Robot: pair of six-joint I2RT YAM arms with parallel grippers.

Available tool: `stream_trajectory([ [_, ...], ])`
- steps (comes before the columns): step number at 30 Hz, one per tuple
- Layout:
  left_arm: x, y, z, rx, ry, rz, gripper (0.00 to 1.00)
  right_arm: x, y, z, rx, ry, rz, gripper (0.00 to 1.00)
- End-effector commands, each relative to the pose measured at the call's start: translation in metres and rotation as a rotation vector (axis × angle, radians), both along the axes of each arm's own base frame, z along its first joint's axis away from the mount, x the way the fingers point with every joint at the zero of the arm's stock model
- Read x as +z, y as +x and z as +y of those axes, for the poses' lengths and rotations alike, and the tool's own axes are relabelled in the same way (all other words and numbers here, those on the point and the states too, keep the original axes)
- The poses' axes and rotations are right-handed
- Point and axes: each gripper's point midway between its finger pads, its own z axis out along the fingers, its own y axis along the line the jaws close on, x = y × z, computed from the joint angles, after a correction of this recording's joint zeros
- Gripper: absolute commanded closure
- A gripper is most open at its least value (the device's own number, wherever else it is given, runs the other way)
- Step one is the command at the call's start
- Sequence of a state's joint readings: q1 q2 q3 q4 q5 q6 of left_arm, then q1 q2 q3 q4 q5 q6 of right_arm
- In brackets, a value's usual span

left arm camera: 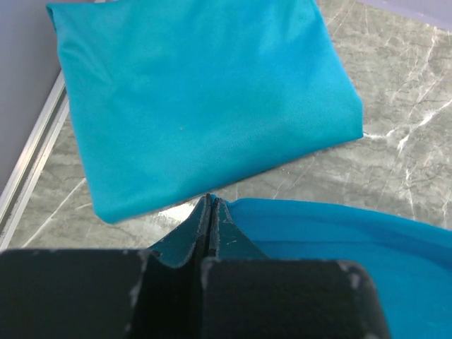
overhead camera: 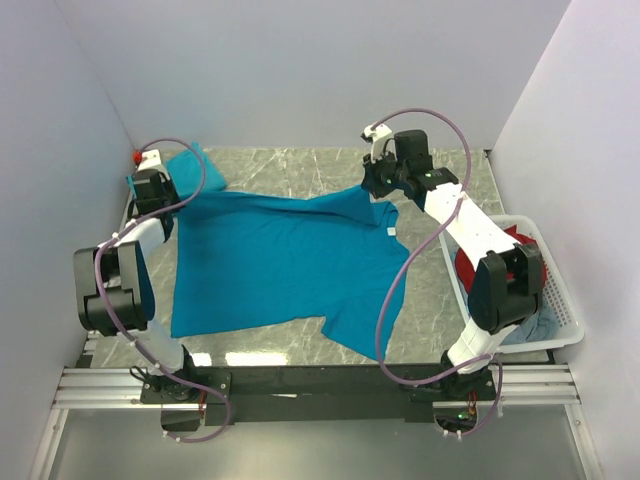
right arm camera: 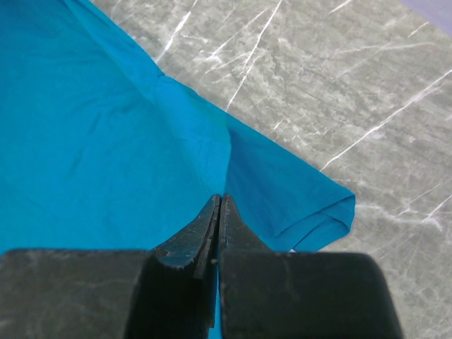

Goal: Fold and stack the t-shirts
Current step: Fold the tshirt

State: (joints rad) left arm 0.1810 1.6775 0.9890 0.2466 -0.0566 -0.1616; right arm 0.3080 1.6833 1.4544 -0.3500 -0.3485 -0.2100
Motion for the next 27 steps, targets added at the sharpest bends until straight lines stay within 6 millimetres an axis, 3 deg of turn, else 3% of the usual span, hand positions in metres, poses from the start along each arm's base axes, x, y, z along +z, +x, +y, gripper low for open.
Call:
stream_trajectory([
  [1,0.030,0.000,0.006,0.025,0.016,-0.085,1.00,0.029,-0.003,0.001,0.003,0.019,-0.082,1.00],
  [27,-0.004,-0.035,-0.005,0.026,-0.034,-0.006,1.00,0.010,-0.014,-0.008,-0.016,-0.006,-0.050,1.00],
])
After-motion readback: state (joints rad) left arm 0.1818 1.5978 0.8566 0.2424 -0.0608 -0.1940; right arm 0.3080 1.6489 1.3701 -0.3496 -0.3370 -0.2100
